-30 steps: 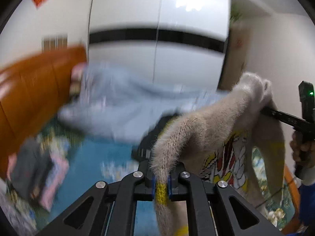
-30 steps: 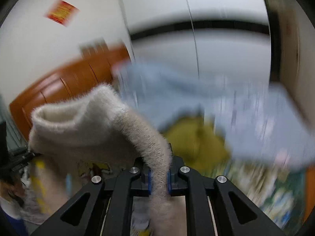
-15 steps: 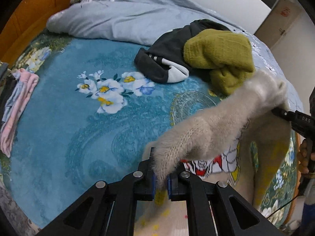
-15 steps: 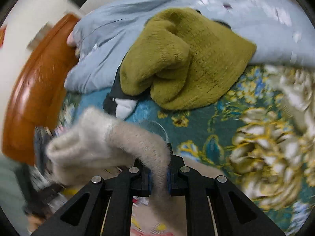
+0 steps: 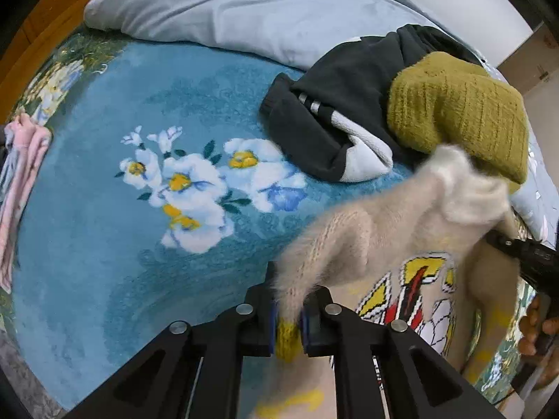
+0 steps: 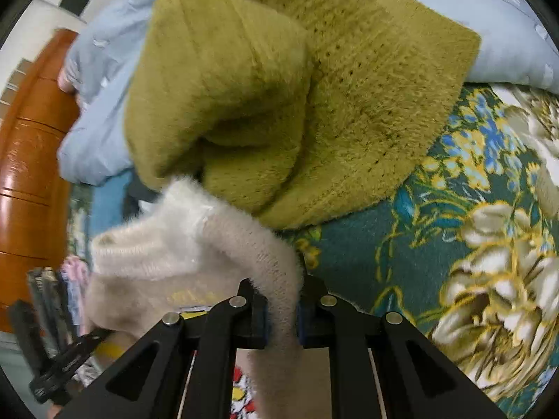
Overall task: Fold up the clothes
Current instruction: 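Lift and shake the sweater with both grippers, then lay it flat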
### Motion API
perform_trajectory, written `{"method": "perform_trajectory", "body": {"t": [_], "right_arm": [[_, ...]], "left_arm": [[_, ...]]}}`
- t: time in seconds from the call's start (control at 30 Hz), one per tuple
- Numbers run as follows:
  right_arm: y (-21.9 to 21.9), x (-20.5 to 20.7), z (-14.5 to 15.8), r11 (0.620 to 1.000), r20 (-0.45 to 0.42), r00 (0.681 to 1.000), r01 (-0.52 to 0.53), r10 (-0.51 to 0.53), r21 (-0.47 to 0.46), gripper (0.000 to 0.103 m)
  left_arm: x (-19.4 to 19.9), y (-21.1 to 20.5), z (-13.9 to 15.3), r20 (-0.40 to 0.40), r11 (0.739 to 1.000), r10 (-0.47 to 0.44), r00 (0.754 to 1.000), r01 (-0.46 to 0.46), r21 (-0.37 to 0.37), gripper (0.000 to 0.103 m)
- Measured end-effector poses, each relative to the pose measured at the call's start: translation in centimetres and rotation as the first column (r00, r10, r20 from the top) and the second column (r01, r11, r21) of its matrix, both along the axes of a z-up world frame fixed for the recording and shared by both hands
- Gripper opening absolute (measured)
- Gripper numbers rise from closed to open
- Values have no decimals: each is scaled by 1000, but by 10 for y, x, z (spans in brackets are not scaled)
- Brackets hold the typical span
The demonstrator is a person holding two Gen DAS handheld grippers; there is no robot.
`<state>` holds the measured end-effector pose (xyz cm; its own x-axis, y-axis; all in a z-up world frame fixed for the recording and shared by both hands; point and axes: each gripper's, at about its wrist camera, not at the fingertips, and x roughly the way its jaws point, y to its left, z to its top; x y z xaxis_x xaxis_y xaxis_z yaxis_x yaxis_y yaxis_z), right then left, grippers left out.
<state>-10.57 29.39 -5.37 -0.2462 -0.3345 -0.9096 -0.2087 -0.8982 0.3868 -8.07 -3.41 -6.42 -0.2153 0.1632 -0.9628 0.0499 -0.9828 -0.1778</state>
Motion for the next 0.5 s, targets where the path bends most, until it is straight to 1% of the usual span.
{"method": "perform_trajectory", "body": {"t": [0.07,0.13,0.2,0.23,0.27,0.33,0.4,0.43,0.5], "right_arm": [[-4,-4,-5,1000,12,1000,7,-7,19,13],[-9,-8,-9,999,22,1000,10,-11,40,14],[-15,-10,-5,997,16,1000,-17,15,78,15],[-16,-9,1,996,-1,1000,-29,29,86,22],[-18,-7,7,995,-17,999,-40,42,94,39],[-17,3,14,994,-36,998,-48,52,96,57],[-15,17,18,995,-46,998,-48,52,90,58],[-13,24,20,995,-51,997,-47,52,87,59],[-11,38,24,996,-62,997,-47,52,81,59]], "left_arm": [[5,-4,3,-9,1000,-8,1000,9,19,22],[14,-10,8,-24,999,-19,1000,20,43,47],[23,-16,13,-39,997,-29,999,31,66,58],[28,-19,16,-46,996,-34,998,37,78,60],[32,-23,18,-54,995,-38,998,43,89,60],[50,-27,21,-63,990,-24,998,33,137,64],[73,-33,16,-65,980,0,998,13,197,66],[82,-37,10,-54,977,12,998,0,214,66],[100,-41,-7,-3,966,41,999,-39,254,66]]}}
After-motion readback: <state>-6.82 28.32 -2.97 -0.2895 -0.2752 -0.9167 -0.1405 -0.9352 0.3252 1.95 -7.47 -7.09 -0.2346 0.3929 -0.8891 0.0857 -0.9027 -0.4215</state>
